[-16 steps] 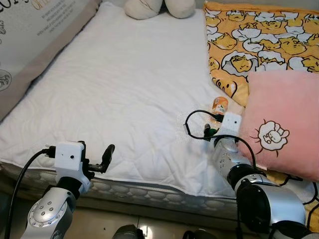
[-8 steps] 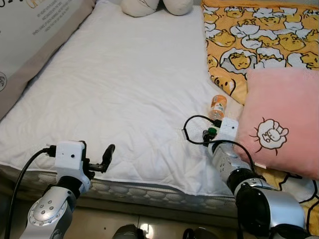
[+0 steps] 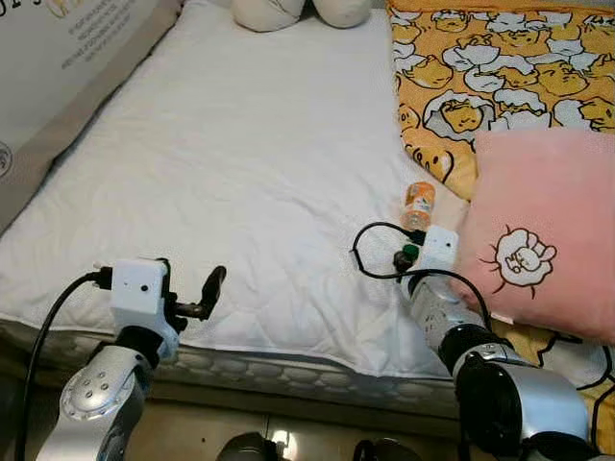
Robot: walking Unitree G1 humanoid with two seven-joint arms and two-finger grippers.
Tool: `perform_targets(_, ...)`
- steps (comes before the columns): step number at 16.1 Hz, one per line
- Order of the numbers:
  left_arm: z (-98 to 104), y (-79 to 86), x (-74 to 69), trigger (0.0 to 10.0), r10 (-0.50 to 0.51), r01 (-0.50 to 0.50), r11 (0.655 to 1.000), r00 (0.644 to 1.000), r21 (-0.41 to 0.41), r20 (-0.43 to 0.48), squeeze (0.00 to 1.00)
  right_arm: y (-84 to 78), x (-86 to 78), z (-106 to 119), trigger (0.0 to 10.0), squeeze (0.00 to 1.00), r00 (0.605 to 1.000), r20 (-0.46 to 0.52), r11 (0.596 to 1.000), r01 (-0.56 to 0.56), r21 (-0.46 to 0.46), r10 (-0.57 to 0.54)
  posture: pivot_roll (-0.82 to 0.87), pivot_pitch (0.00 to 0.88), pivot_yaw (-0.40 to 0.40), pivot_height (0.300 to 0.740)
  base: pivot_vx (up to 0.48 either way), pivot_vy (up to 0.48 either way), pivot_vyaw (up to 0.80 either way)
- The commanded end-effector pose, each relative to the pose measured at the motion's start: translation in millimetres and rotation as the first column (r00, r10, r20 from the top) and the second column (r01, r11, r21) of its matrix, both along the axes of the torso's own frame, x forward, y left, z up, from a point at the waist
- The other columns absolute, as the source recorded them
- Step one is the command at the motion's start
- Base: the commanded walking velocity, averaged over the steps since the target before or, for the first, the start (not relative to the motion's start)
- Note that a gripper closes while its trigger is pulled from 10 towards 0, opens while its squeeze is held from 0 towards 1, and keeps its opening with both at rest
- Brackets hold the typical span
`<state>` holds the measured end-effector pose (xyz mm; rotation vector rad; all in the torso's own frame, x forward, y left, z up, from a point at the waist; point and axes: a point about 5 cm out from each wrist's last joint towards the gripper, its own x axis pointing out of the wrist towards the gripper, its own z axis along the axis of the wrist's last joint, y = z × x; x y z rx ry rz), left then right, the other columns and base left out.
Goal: Clean up the room
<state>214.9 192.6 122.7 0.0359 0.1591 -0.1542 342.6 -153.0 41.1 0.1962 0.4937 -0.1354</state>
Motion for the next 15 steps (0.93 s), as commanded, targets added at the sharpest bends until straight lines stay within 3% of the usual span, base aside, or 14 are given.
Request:
perform_targets(1, -4, -2.7, 3.8, 10.0, -0.007, 0.007, 1.0, 1.0, -0.002, -0.007, 0.0, 2.5, 3.8, 6, 0.0, 0.0, 0.998, 0.039, 0.996, -0.043, -0.081, 0.047, 0.19, 0.082, 0.036, 0.74, 0.0, 0.0, 0.0)
perform_targets(4, -2, -9.1, 20.8, 10.0, -0.014, 0.015, 1.0, 0.999, -0.025, 0.036, 0.0, 8.5, 5.0, 11, 0.0, 0.0, 0.985, 0.11, 0.972, -0.107, -0.211, 0.133, 0.14, 0.016, 0.023, 0.74, 0.0, 0.0, 0.0)
perform_targets(8, -2, -17.6, 40.6, 10.0, -0.033, 0.037, 0.998, 0.997, -0.045, 0.071, 0.0, 8.2, 2.4, 13, 0.0, 0.0, 0.97, 0.186, 0.966, -0.11, -0.236, 0.156, 0.09, 0.0, 0.022, 0.74, 0.0, 0.0, 0.0)
perform_targets(11, -5, -24.3, 54.7, 10.0, -0.042, 0.047, 0.998, 0.995, -0.053, 0.088, 0.0, 4.6, -0.8, 21, 0.0, 0.0, 0.94, 0.29, 0.939, -0.074, -0.336, 0.178, 0.05, 0.0, 0.016, 0.74, 0.0, 0.0, 0.0)
perform_targets(12, -9, -25.7, 60.6, 10.0, -0.036, 0.039, 0.999, 0.997, -0.033, 0.075, 0.0, -1.1, -1.1, 27, 7.6, 0.0, 0.929, 0.347, 0.946, -0.012, -0.324, 0.131, 0.03, 0.0, 0.016, 0.74, 0.0, 0.0, 0.0)
perform_targets(13, -12, -26.1, 64.4, 10.0, -0.028, 0.03, 0.999, 0.997, -0.02, 0.067, 0.0, -5.4, -4.4, 36, 10.0, 1.0, 0.892, 0.44, 0.959, 0.027, -0.282, 0.104, 0.02, 0.0, 0.014, 0.74, 0.0, 0.0, 0.0)
perform_targets(15, -12, -25.3, 67.6, 10.0, -0.016, 0.019, 0.999, 0.997, -0.037, 0.081, 0.0, -13.6, -18.9, 56, 10.0, 1.0, 0.801, 0.588, 0.953, 0.081, -0.293, 0.112, 0.0, 0.0, 0.01, 0.74, 0.0, 0.0, 0.0)
